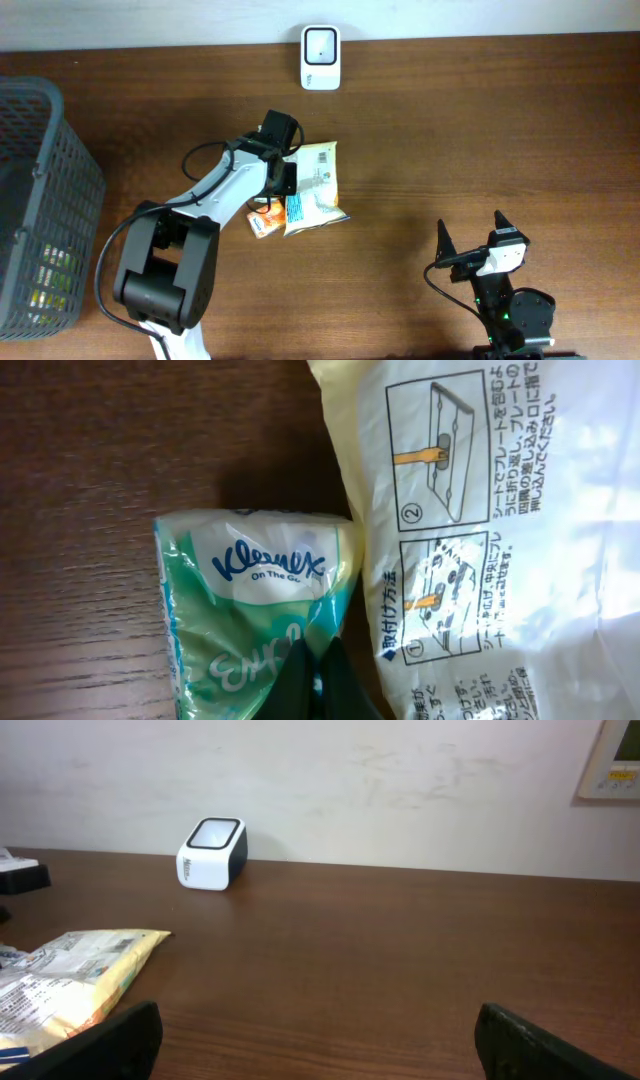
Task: Scan the item barcode
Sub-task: 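Place the green Kleenex pack beside the orange pack on the table, then reach into the basket and grasp the green tea drink carton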
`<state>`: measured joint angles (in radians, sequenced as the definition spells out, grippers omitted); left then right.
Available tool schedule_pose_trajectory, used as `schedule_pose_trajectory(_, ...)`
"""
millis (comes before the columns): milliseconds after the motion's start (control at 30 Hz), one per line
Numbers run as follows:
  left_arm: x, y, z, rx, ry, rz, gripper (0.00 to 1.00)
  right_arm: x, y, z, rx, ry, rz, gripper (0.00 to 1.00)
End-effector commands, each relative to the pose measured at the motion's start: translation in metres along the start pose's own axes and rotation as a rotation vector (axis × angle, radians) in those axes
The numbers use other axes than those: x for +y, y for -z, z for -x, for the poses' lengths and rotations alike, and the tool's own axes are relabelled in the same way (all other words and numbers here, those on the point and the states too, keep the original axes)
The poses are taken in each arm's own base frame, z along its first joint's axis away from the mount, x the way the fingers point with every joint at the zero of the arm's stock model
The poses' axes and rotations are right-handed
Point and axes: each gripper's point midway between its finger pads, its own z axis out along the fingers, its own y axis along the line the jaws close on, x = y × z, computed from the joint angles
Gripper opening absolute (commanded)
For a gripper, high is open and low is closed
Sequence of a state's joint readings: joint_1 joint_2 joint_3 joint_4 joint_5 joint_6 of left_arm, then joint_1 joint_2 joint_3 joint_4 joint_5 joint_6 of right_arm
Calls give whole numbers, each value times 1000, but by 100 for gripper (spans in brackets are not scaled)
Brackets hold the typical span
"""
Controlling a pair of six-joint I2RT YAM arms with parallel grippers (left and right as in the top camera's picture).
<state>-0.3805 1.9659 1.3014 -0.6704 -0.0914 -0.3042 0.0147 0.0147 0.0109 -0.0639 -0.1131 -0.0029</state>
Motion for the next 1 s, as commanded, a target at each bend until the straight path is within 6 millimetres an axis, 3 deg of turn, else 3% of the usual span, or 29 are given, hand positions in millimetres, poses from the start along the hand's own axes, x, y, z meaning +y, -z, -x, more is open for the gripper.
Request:
schedule_pose_trajectory(0,9,-6,-7,40,-57,66,0,1,0,-2,3,-3,5,99)
schedule_pose_trajectory(33,29,10,7,26,-46,159,0,1,0,-2,3,-3,5,99)
schedule_pose_trajectory(67,35,20,16,21,-29,170,11,1,0,-2,3,-3,5,99)
schedule_pose_trajectory(100,40,26,23,13,-14,171,67,1,0,-2,3,-3,5,99)
schedule_pose_trajectory(133,41,31,28,8,-10,170,96,1,0,-2,3,-3,5,99)
schedule_pose_trajectory(167,41,38,32,4,-9,171,99,1,0,-2,3,-3,5,99)
schedule_pose_trajectory(200,43,58,46,-11,5,167,99,1,0,-2,3,-3,5,99)
schedule_pose_trajectory(267,55,118,79,-74,61,151,99,1,0,-2,3,-3,5,99)
schedule_pose_trajectory(333,83,188,107,-185,189,139,99,1,0,-2,3,-3,5,99)
schedule_pose_trajectory(367,118,237,116,-275,306,141,99,1,0,-2,3,-3,5,99)
schedule_pose_trajectory(433,169,286,111,-361,423,169,100,1,0,-2,3,-3,5,99)
schedule_pose_trajectory(467,207,308,96,-393,542,199,100,1,0,-2,3,-3,5,99)
schedule_pose_trajectory(500,256,324,68,-395,711,247,100,1,0,-2,3,-3,5,99)
schedule_pose_trajectory(533,295,330,41,-374,850,293,100,1,0,-2,3,-3,5,99)
schedule_pose_trajectory(600,347,329,0,-328,1031,299,96,1,0,-2,3,-3,5,99)
schedule_pose_trajectory(633,372,320,-27,-278,1122,312,97,1,0,-2,3,-3,5,99)
schedule_pose_trajectory(700,400,287,-70,-154,1252,306,97,1,0,-2,3,-3,5,99)
schedule_pose_trajectory(733,406,277,-79,-129,1276,306,97,1,0,-2,3,-3,5,99)
schedule_pose_trajectory(767,419,246,-95,-80,1281,312,97,1,0,-2,3,-3,5,99)
schedule_pose_trajectory(833,417,194,-113,19,1188,287,98,1,0,-2,3,-3,5,99)
schedule_pose_trajectory(967,427,161,-149,84,1168,285,97,1,0,-2,3,-3,5,99)
